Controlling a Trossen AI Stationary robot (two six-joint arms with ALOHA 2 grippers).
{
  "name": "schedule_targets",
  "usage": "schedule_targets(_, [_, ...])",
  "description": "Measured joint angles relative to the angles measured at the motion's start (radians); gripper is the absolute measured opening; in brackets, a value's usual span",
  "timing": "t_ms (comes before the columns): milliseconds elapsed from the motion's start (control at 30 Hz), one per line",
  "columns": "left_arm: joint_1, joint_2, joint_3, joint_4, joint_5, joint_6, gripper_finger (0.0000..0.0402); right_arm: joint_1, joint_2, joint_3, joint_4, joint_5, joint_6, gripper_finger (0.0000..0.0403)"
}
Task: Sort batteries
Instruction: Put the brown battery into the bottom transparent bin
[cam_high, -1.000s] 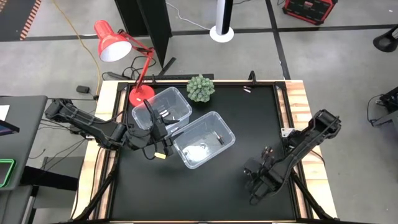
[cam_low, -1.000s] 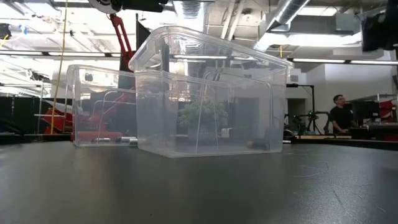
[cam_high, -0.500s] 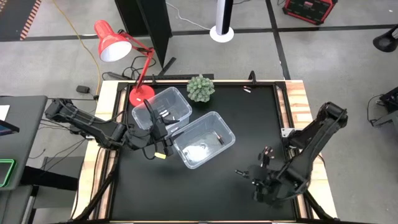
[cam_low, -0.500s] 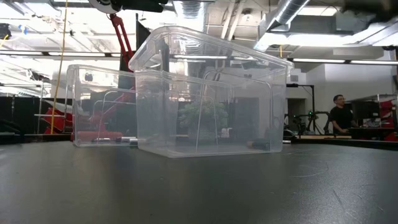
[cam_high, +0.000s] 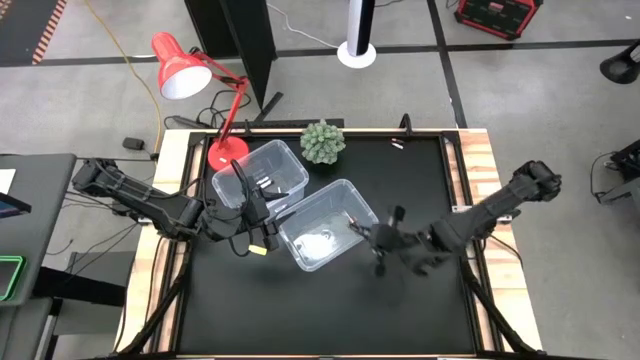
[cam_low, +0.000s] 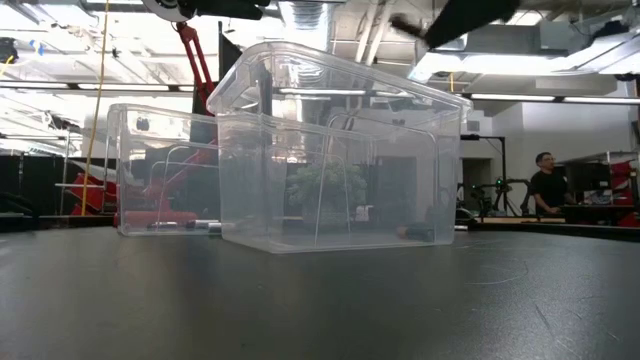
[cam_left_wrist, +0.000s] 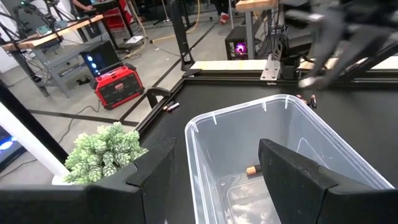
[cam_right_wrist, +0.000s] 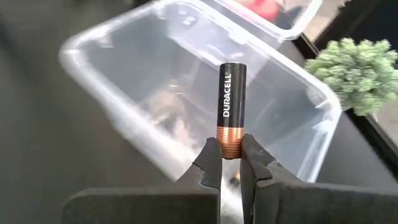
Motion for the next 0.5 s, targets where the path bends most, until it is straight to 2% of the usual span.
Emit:
schedule_targets(100, [0.0,0.0,0.0,0.0,0.0,-0.004,0.0219,-0.089,0.003,0.0,0.01,-0.053,-0.045,0.0029])
schedule_targets(200, [0.0,0.0,0.0,0.0,0.0,-0.004,0.0219,-0.143,0.003,0.0,0.008,-0.063,-0.057,0.0051])
schedule_targets(300, [0.0,0.0,0.0,0.0,0.0,-0.001,0.0219,-0.172,0.002,0.0,0.007,-0.066,-0.065,0.0091])
schedule_targets(500, [0.0,0.0,0.0,0.0,0.0,0.006,0.0219,-0.185,0.001,0.0,0.004,-0.082,-0.065,0.0195])
